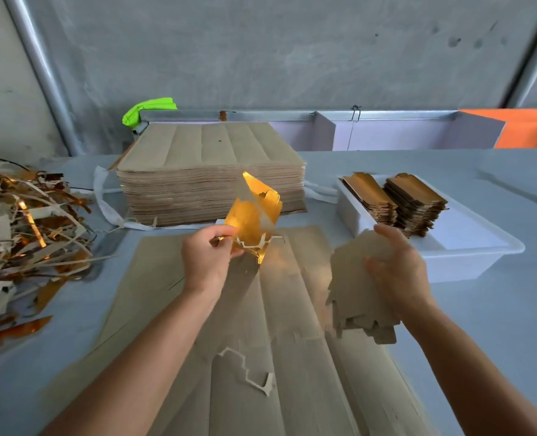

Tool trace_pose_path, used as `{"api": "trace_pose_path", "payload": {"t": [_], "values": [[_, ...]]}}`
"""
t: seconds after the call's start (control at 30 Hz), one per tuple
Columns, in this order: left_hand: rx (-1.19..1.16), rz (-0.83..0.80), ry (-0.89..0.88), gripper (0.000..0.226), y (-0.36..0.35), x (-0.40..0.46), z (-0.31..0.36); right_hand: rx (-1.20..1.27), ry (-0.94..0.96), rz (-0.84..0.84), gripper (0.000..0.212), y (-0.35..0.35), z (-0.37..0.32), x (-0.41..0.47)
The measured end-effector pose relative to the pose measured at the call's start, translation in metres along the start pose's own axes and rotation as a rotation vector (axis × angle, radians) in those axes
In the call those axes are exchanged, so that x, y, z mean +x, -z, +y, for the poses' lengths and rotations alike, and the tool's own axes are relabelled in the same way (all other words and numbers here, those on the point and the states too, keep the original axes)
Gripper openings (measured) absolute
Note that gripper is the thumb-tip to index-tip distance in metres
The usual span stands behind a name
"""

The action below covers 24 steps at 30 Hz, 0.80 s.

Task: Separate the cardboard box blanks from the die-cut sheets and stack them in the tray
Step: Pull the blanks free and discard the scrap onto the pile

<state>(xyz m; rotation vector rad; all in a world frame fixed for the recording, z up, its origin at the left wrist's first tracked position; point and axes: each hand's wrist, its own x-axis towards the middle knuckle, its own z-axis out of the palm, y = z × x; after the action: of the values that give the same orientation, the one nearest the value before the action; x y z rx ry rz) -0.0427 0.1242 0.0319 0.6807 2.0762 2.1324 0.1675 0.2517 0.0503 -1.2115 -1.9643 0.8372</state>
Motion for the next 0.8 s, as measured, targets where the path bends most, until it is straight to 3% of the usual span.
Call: {"api": "trace_pose_path", "payload": {"t": [0.17,0.2,0.3,0.37,0.47,0.53,0.63,0.7,0.8], "values": [[0.399,-0.187,-0.599,0.028,-0.007,-0.034,0.012,-0.187,0.226,-0.207,0.025,-0.014,-0.046,-0.016],[0.470,-0.227,-0.653,0.024,-0.009,-0.042,0.013,-0.216,0.252,-0.224,0.026,-0.019,-0.053,-0.019],[0.735,-0.247,-0.631,0.017,-0.015,-0.053,0.011,-0.358,0.283,-0.257,0.021,-0.027,-0.059,-0.030],[0.875,-0.226,-0.591,0.016,-0.018,-0.053,0.013,-0.523,0.275,-0.187,0.012,-0.019,-0.056,-0.033],[1.016,-0.196,-0.694,0.024,-0.021,-0.053,0.018,-0.590,0.236,0.002,0.019,-0.001,-0.050,-0.036],[1.062,-0.174,-0.778,0.027,-0.025,-0.057,0.018,-0.565,0.263,0.030,0.020,0.001,-0.053,-0.037],[1.073,-0.201,-0.868,0.029,-0.031,-0.070,0.018,-0.463,0.303,-0.066,0.019,-0.015,-0.057,-0.031],[0.980,-0.239,-0.952,0.027,-0.035,-0.081,0.015,-0.306,0.182,-0.208,0.024,-0.026,-0.058,-0.019],[0.903,-0.312,-1.031,0.021,-0.035,-0.091,0.009,-0.200,-0.008,-0.277,0.034,-0.042,-0.050,-0.001]]}}
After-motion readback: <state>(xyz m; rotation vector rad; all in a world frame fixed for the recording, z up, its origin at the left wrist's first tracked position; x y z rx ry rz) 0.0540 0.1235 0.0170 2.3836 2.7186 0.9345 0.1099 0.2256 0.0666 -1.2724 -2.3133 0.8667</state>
